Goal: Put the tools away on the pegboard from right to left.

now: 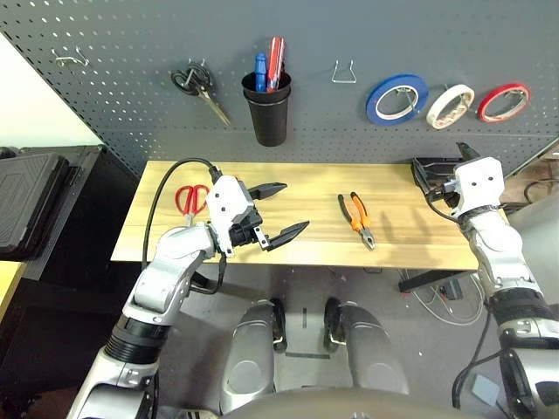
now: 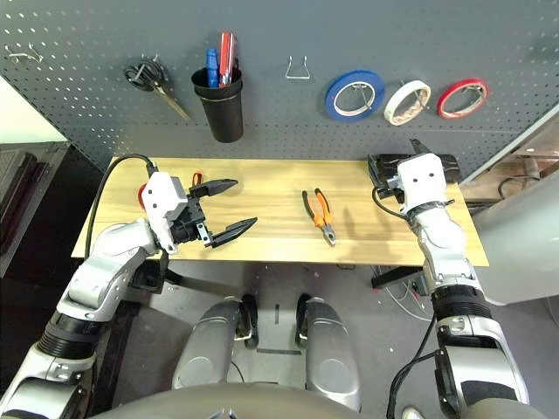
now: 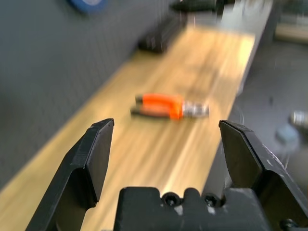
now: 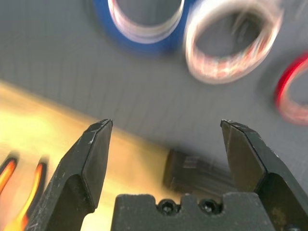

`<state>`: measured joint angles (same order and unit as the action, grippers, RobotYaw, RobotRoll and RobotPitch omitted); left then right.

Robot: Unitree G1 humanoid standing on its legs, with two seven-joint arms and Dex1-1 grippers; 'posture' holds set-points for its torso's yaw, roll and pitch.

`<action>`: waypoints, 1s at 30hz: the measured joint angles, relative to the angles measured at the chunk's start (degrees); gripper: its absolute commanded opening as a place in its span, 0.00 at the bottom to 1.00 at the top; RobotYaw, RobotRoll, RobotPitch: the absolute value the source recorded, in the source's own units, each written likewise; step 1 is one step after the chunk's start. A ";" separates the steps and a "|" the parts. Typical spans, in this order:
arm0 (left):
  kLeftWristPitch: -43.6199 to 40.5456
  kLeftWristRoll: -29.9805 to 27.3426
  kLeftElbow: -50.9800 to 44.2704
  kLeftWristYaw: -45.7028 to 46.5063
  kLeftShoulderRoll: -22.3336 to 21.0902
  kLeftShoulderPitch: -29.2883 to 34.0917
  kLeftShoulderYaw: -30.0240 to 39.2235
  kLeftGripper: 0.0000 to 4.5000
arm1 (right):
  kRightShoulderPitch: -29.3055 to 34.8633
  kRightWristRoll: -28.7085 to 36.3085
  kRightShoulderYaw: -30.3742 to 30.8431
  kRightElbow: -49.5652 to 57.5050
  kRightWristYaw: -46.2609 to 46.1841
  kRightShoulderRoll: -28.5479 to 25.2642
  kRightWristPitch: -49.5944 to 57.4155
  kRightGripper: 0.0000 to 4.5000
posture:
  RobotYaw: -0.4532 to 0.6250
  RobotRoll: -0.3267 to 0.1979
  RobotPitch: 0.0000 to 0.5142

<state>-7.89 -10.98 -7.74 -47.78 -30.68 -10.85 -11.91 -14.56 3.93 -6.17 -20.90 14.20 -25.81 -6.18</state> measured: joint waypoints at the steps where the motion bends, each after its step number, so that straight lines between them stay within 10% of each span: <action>1: 0.00 0.76 0.35 -0.12 -0.21 -0.01 -0.21 1.00 | 0.33 0.05 0.34 1.41 0.61 0.00 4.24 0.99 | 0.50 0.62 0.48; 30: -2.37 6.76 0.14 -1.99 -3.29 0.40 -2.85 1.00 | -16.45 -0.20 8.06 -7.53 5.58 11.79 44.48 0.99 | 0.55 0.62 0.69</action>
<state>-10.26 -4.22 -7.60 -49.77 -33.98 -10.46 -14.76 -31.02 3.73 1.89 -28.43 19.78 -14.02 38.30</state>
